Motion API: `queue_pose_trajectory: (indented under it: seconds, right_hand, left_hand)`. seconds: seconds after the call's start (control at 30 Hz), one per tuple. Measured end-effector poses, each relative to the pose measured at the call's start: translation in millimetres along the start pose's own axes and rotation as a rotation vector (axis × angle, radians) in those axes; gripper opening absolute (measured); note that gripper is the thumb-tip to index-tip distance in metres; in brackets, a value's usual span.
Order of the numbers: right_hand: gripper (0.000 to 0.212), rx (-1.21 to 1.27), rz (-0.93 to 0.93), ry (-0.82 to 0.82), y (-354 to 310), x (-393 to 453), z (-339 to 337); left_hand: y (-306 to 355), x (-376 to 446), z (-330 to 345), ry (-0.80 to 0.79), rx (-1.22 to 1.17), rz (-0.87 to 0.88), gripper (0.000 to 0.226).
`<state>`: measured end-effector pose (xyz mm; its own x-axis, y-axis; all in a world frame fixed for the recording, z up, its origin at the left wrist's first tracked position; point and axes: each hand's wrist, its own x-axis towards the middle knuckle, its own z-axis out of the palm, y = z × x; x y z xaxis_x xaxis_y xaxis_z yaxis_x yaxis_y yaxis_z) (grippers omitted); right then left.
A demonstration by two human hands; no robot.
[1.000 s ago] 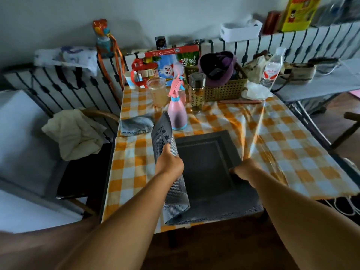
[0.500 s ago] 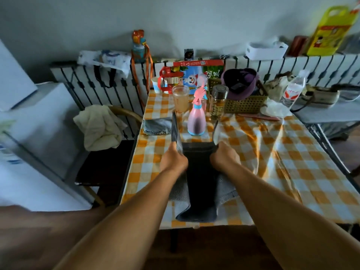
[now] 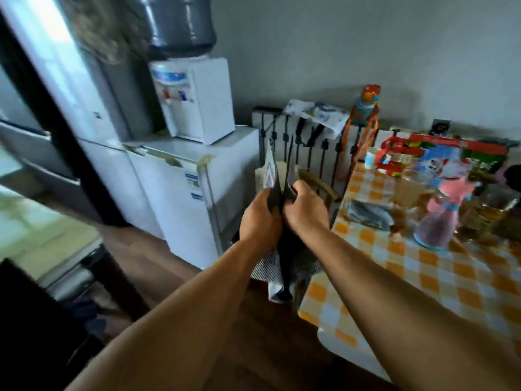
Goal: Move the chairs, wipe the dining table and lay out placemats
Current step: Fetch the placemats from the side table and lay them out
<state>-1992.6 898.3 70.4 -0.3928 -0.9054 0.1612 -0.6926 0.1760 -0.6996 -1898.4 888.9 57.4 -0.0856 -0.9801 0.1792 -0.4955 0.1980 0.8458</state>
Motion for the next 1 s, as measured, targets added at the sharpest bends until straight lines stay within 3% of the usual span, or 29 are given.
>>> queue_pose_trajectory:
  seconds: [0.3, 0.53, 0.67, 0.8, 1.0]
  right_hand:
    - [0.025, 0.243, -0.428, -0.039, -258.7, -78.2, 140.3]
    - [0.018, 0.385, -0.681, -0.140, -418.7, -146.7, 226.7]
    - [0.015, 0.421, -0.763, -0.220, -479.7, -177.5, 277.2]
    - [0.028, 0.389, -0.821, -0.303, -521.0, -191.5, 339.3]
    - [0.035, 0.286, -0.775, -0.469, -536.4, -165.4, 450.2]
  left_hand:
    - [-87.4, -3.5, -289.0, 0.391, 0.103, 0.024, 0.022]
    - [-139.8, -36.3, -475.3, 0.647, 0.175, 0.002, 0.040]
    - [-175.3, -56.9, -549.1, 0.757, 0.187, -0.044, 0.044]
    - [-227.0, -76.9, -607.8, 0.854, 0.237, -0.153, 0.046]
    - [-323.3, -92.9, -663.2, 0.947, 0.262, -0.367, 0.040]
